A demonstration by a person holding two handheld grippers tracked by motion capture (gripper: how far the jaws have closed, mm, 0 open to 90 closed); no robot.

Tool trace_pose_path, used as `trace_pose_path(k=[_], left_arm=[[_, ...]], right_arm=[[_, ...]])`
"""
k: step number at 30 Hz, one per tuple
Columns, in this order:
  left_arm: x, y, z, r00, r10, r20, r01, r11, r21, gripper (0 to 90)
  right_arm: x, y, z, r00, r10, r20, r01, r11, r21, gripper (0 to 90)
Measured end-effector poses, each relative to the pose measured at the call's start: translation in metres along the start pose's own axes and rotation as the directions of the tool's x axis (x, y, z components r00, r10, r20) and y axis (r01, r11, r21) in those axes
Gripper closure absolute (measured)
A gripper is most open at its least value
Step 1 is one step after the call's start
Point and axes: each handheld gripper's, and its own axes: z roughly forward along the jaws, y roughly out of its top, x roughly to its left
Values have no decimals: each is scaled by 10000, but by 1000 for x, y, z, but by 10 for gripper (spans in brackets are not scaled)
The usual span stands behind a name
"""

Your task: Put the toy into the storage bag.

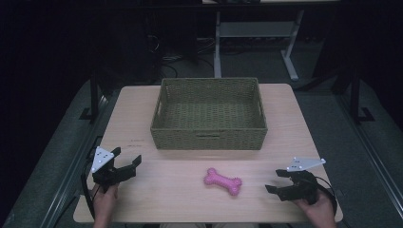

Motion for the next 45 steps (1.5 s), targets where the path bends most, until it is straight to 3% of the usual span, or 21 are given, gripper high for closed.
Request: trace_pose_path(k=[6,9,15,26,36,42,45], left_arm=[[0,0,1,10000,-81,-53,80,9999,-74,138],[1,0,1,9999,-77,-80,76,9999,-78,139],[1,-1,1,9998,-101,-197,102,9999,20,139],[4,0,1,9989,3,-459,-1,10000,38,138],[0,0,3,9993,184,-332,-180,9998,114,138],[0,0,2,9991,180,-382,-178,9998,64,139],[2,0,2,9991,160,-381,-157,9998,76,138]], right_arm=[[6,7,3,9995,-313,-36,313,9993,183,241],[12,18,6,9976,-633,-287,642,9974,336,240],[17,34,9,9949,-752,-677,784,9958,472,226],[24,60,21,9839,-1445,-1056,1563,9812,1135,212],[30,75,26,9785,-1641,-1248,1799,9752,1287,204],[38,87,33,9725,-1853,-1413,2066,9661,1549,204],[45,96,40,9656,-2086,-1551,2355,9547,1820,204]])
